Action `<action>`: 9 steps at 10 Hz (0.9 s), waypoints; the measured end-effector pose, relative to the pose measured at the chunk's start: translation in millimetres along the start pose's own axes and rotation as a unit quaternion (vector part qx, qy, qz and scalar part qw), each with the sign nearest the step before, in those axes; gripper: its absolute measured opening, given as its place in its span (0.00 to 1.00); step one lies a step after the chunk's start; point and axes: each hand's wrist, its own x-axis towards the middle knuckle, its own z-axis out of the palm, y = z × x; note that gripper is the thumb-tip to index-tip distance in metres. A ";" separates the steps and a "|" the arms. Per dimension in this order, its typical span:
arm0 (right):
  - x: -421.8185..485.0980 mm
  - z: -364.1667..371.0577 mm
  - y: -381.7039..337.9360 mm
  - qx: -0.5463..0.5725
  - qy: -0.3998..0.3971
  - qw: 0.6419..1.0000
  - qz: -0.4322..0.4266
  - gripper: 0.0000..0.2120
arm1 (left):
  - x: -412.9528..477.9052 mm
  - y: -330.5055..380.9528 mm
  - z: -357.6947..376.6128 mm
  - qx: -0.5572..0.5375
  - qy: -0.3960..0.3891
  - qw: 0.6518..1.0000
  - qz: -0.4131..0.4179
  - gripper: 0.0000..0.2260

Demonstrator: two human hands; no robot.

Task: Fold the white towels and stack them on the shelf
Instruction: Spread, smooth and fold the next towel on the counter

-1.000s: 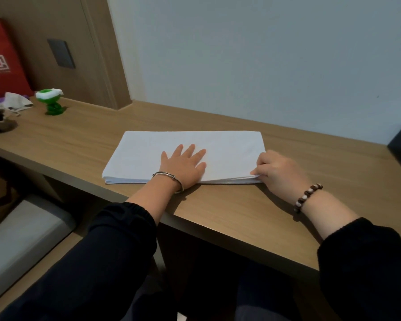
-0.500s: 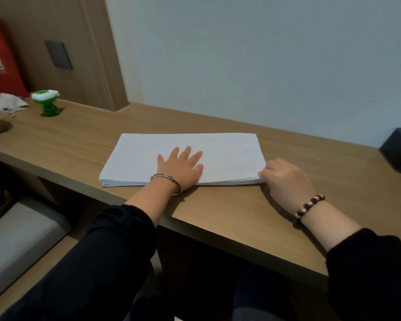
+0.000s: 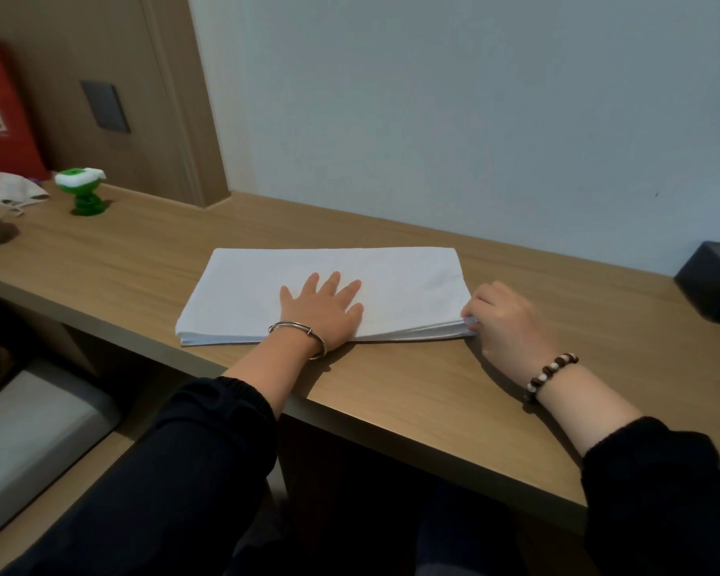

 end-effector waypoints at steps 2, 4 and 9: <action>-0.1 3.7 -4.0 -0.061 -0.027 0.998 0.022 0.07 | -0.7 1.5 1.5 0.003 0.009 1.000 -0.009 0.24; 1.2 1.2 -2.3 -0.041 -0.042 0.998 0.022 0.06 | -2.2 1.8 1.1 -0.002 0.010 1.000 -0.012 0.24; 9.7 6.5 -0.6 -0.151 0.086 0.978 -0.114 0.10 | -1.1 1.7 2.6 -0.006 0.010 1.000 -0.008 0.24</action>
